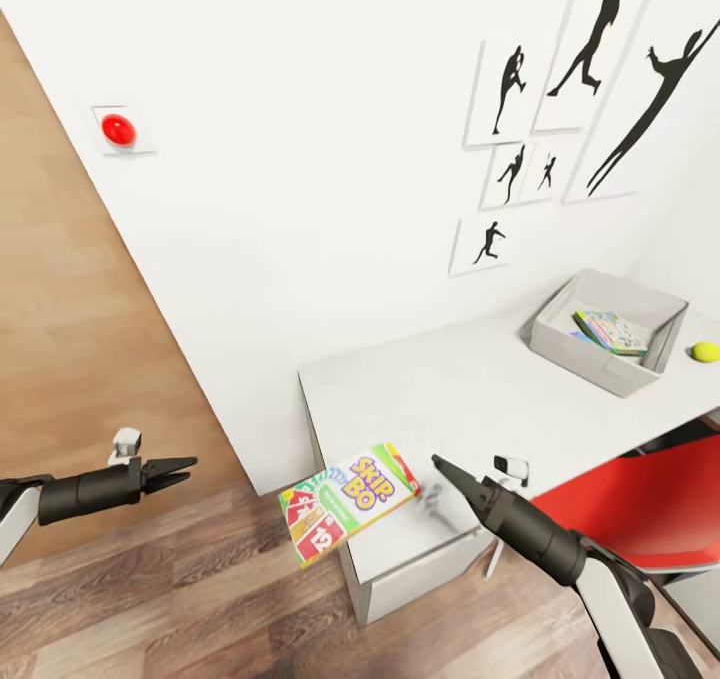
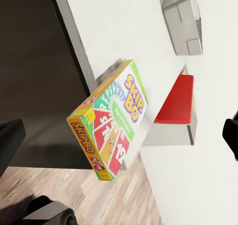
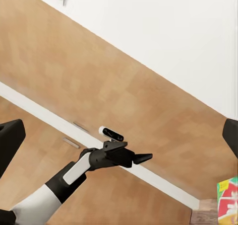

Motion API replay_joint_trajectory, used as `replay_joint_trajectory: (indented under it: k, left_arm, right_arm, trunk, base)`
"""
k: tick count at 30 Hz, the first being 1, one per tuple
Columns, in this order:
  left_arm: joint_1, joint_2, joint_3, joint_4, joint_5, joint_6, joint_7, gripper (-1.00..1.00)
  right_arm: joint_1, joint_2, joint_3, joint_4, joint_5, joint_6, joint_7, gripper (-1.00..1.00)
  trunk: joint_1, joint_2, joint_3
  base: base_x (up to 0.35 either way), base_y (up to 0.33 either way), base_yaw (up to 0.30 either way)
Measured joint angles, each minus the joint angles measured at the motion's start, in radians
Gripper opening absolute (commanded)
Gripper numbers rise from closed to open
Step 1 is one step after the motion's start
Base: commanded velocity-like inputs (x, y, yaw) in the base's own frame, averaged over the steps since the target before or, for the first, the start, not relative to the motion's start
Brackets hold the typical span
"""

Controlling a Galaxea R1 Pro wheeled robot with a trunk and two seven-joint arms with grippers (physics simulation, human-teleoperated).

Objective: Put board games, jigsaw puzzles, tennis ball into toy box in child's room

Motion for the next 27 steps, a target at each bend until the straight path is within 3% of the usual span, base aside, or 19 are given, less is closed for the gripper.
replay_joint_trajectory:
  k: [7, 21, 27]
  left_arm:
    - [0.0, -0.002, 0.002, 0.071, 0.0, 0.002, -0.001, 1.0]
    - [-0.003, -0.064, 0.0, 0.199, 0.0, 0.003, 0.004, 1.0]
    - [-0.003, -0.076, 0.0, 0.212, 0.001, 0.003, 0.002, 1.0]
  right_arm:
    - [0.0, 0.001, -0.004, 0.001, 0.021, 0.001, -0.001, 1.0]
    - [0.0, -0.008, -0.008, 0.0, 0.019, 0.003, 0.008, 1.0]
    - [0.0, -0.01, -0.009, 0.0, 0.012, 0.007, 0.071, 1.0]
  trunk:
    - [0.027, -0.049, -0.011]
    - [0.081, -0.147, -0.043]
    - [0.104, -0.189, -0.062]
  base:
    - [0.0, 0.0, 0.0]
    - [0.0, 0.0, 0.0]
    - [0.0, 0.0, 0.0]
